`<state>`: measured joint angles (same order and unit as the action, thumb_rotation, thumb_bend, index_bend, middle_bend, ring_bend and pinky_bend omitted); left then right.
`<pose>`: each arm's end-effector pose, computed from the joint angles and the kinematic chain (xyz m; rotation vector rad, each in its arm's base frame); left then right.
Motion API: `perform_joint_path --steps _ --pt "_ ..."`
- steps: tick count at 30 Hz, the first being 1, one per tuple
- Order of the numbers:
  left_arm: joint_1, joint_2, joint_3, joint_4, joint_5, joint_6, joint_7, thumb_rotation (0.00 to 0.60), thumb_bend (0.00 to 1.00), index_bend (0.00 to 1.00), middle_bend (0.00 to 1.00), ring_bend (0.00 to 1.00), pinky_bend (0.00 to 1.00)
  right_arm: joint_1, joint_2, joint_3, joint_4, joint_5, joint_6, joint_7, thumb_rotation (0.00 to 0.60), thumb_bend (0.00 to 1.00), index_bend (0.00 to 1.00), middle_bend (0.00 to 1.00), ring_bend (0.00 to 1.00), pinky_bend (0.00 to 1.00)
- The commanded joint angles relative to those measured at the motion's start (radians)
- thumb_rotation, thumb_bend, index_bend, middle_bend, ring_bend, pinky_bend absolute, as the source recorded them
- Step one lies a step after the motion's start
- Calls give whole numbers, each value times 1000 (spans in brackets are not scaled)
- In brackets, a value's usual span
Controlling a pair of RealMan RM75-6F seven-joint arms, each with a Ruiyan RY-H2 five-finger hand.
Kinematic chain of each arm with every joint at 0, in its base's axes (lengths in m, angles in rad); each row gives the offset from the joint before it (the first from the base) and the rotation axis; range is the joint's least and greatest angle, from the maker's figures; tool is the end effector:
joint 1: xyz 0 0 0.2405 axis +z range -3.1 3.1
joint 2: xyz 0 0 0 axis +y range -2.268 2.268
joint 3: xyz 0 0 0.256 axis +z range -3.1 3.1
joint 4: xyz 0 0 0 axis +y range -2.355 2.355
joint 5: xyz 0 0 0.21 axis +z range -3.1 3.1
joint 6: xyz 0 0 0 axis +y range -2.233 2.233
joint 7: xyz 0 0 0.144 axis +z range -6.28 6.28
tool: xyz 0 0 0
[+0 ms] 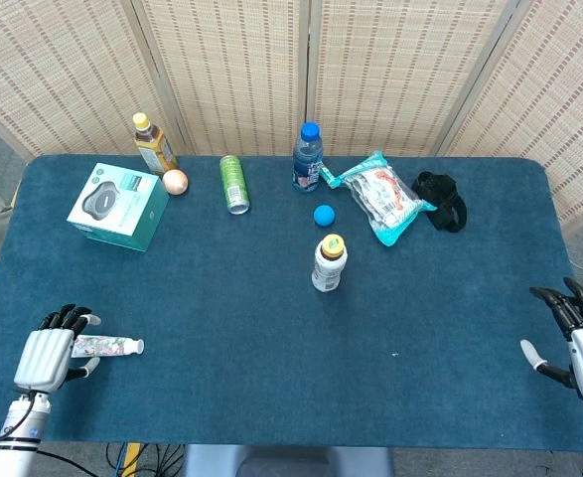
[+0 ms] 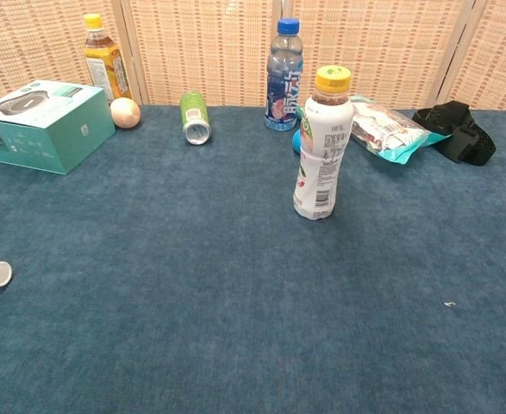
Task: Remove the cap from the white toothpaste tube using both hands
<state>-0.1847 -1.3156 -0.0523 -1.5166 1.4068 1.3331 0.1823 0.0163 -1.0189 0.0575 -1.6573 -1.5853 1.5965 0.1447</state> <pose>-0.3084 0.2108 0.0871 -1.4938 -0.9348 -0.7845 -0.3016 -0.1604 0.1968 1.3309 -0.8883 1.0468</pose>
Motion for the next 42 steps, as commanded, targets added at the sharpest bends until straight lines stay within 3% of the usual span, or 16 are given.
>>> perform_joint_path --steps 1,25,42 --pt "-9 -21 3 26 -17 -22 17 600 152 320 236 132 165 -5 0 -2 2 2 4 3 600 214 208 263 117 229" --pt "-65 -101 2 107 -113 -165 32 600 152 361 236 135 166 -23 14 -7 -3 5 18 34 600 214 208 263 117 229" --pt "-71 -117 -7 176 -155 -193 -14 600 237 411 236 134 165 -23 15 -5 -7 7 13 31 600 214 208 263 117 229"
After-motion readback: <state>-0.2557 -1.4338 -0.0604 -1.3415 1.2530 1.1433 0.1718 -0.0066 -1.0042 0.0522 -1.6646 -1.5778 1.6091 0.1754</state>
